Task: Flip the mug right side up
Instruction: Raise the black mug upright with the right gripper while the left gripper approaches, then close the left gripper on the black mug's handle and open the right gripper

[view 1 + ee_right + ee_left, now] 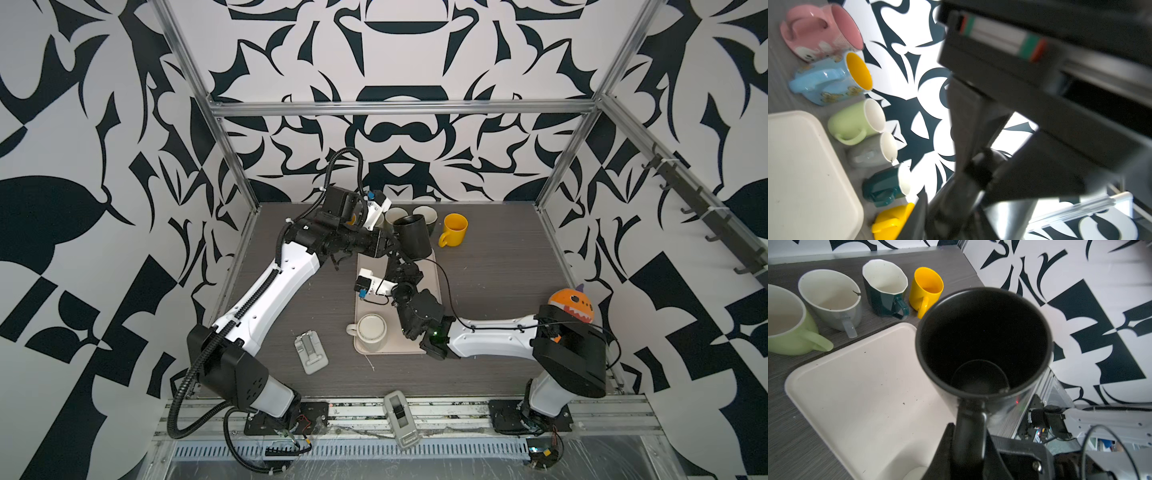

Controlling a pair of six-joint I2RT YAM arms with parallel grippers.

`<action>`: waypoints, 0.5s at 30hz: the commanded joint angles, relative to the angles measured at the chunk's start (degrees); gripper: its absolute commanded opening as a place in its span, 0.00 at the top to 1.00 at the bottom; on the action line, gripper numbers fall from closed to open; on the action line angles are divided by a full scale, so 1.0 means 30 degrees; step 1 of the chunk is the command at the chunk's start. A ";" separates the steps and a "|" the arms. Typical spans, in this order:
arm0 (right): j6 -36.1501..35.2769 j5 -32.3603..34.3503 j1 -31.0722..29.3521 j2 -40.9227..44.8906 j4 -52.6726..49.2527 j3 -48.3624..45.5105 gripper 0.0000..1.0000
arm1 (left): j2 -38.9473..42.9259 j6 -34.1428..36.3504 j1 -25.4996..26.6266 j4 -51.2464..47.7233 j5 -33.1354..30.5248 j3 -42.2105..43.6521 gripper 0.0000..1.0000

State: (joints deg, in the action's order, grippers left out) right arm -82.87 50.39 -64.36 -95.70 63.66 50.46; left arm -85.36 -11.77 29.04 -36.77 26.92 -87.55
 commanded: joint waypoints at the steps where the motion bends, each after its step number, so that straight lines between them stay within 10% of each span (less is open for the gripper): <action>1: 0.0764 0.0639 -0.0095 0.1271 0.2208 0.0240 0.50 | 0.1122 -0.0993 -0.0099 0.2027 -0.1461 0.0841 1.00; 8: 0.4840 0.2362 -0.0123 0.3051 -0.1113 -0.0696 0.35 | 0.2003 -0.1714 -0.0133 0.3787 -0.5079 0.1914 1.00; 15: 1.6539 0.0387 0.0153 0.7258 -1.3408 -0.0545 0.31 | 0.3667 -0.1656 -0.0179 0.5720 -1.0175 0.3817 1.00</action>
State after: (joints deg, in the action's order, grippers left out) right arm -54.70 54.28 -64.47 -78.61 41.95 47.40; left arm -79.68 -16.47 28.82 -28.88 4.86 -76.84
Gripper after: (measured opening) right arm 0.684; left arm 0.185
